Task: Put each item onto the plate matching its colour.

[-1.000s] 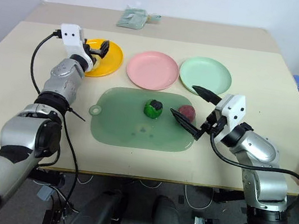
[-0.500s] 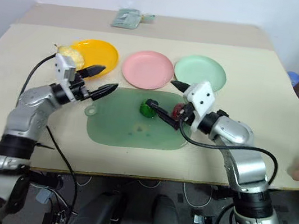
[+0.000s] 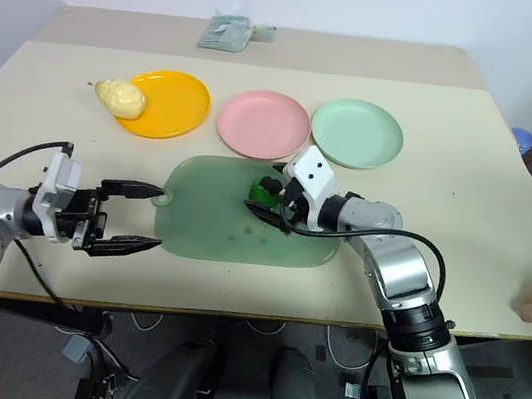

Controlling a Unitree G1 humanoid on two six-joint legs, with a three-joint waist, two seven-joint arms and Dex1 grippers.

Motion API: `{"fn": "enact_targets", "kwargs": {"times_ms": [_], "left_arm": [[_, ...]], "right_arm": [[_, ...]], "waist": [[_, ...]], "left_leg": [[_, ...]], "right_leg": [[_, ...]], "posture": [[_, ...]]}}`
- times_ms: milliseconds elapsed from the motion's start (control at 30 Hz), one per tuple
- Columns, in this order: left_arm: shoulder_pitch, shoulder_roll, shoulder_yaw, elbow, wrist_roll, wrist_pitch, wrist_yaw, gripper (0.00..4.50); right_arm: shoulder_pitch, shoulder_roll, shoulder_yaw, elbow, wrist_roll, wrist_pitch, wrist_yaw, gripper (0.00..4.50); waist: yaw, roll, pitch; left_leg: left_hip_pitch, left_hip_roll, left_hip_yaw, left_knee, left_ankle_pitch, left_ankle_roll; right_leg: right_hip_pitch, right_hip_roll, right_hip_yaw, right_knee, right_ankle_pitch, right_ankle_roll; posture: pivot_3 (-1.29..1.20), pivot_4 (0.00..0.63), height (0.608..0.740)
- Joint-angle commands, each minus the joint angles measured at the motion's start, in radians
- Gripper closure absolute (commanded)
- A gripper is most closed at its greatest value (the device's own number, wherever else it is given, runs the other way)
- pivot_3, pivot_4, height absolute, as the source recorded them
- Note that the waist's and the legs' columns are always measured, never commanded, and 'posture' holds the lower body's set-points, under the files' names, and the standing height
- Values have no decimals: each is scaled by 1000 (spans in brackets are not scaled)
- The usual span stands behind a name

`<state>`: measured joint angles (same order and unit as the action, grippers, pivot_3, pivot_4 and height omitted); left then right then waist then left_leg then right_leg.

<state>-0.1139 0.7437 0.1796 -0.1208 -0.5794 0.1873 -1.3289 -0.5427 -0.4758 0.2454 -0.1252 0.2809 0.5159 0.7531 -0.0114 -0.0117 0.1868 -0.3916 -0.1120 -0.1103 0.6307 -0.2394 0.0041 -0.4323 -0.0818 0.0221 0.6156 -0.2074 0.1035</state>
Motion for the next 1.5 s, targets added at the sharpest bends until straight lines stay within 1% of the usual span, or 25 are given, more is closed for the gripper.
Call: {"fn": "enact_targets", "kwargs": {"times_ms": [33, 500, 600, 733, 767, 800, 867, 933, 1033, 1133, 1233, 1300, 1367, 1433, 1500], "left_arm": [[21, 11, 24, -54, -21, -10, -1, 20], [73, -22, 14, -155, -11, -13, 90, 20], [79, -27, 14, -166, -9, -17, 107, 0], [87, -32, 12, -176, -3, -26, 121, 0], [87, -33, 11, -177, -3, -27, 125, 0], [87, -34, 9, -178, -2, -28, 128, 0], [88, -37, 9, -180, -1, -29, 134, 0], [89, -40, 9, -181, -3, -31, 143, 0], [84, -44, 5, -179, -4, -32, 154, 0], [81, -53, 1, -183, -5, -30, 165, 0], [76, -69, -5, -192, -10, -25, 187, 0], [72, -80, -7, -200, -11, -20, 208, 0], [73, -95, -6, -215, -7, -17, 239, 0], [78, -103, -7, -229, -3, -17, 259, 0], [93, -110, -5, -254, 0, -16, 284, 0]], "right_arm": [[-35, 21, 7, 14, -20, 1, 4, 0], [-101, 48, 46, 96, -119, 72, -10, 0], [-105, 44, 57, 108, -142, 64, -4, 870], [-104, 39, 64, 112, -167, 54, 3, 2897], [-104, 38, 63, 109, -170, 55, 5, 3282], [-104, 36, 61, 103, -172, 56, 6, 3538], [-105, 34, 43, 76, -161, 70, 7, 3538], [-110, 39, -4, 20, -109, 121, 9, 3538], [-141, 54, -108, -69, 16, 236, 16, 3538], [-228, 65, -231, -67, 116, 286, -2, 3538], [-357, 44, -302, 124, 85, 168, -31, 3538], [-424, 25, -294, 325, 5, -7, -46, 3538], [-522, 41, -303, 652, -70, -263, -116, 3538], [-594, 52, -295, 887, -116, -427, -139, 3538], [-653, 65, -289, 1099, -158, -547, -168, 3538]], "waist": [[-1, 0, 0], [-1, 0, 0], [-1, 0, 0], [-1, 0, 0], [-1, 0, 0], [0, 0, 0], [0, 0, 0], [0, 0, 0], [0, 1, 0], [-1, 1, 0], [-2, 1, 0], [0, 0, 0], [-2, 0, 0], [-2, 0, 0], [-6, 0, 0]], "left_leg": [[0, 0, 0, 0, 0, 0], [0, 0, 0, 0, 0, 0], [0, 0, 0, 0, 0, 0], [0, 0, 0, 0, 0, 0], [0, 0, 0, 0, 0, 0], [0, 0, 0, 0, 0, 0], [0, 0, 0, 0, 0, 0], [0, 0, 0, 0, 0, 0], [-1, 0, 0, 0, 0, 0], [-1, 0, 0, 0, 0, 0], [0, 0, 0, -1, 0, 0], [0, 0, 1, -1, 0, 0], [0, 0, 1, -1, 0, 0], [0, 0, 2, -1, 0, 0], [0, 0, 2, -2, 0, 0]], "right_leg": [[0, 0, 0, 0, 0, 0], [0, 0, 0, 0, 0, 0], [0, 0, 0, 0, 0, 0], [0, 0, 0, 0, 0, 0], [0, 0, 0, 0, 0, 0], [0, 0, 0, 0, 0, 0], [0, 0, 0, 0, 0, 0], [0, 0, 0, 0, 0, 0], [-1, 0, 0, 0, 0, 0], [-1, 0, 0, 0, 0, 0], [-1, 0, 0, 0, 0, 0], [-1, 0, 0, -1, 0, 0], [0, 0, -1, -1, 0, 0], [1, 0, -1, -1, 1, 0], [0, 0, -1, -1, 1, -1]], "posture": [[0, 150, 740], [0, 150, 740], [0, 150, 740], [0, 150, 740], [0, 150, 740], [0, 150, 740], [0, 150, 740], [0, 150, 740], [0, 150, 740], [0, 150, 740], [0, 150, 740], [0, 150, 740], [0, 150, 740], [0, 150, 740], [0, 150, 740]]}}
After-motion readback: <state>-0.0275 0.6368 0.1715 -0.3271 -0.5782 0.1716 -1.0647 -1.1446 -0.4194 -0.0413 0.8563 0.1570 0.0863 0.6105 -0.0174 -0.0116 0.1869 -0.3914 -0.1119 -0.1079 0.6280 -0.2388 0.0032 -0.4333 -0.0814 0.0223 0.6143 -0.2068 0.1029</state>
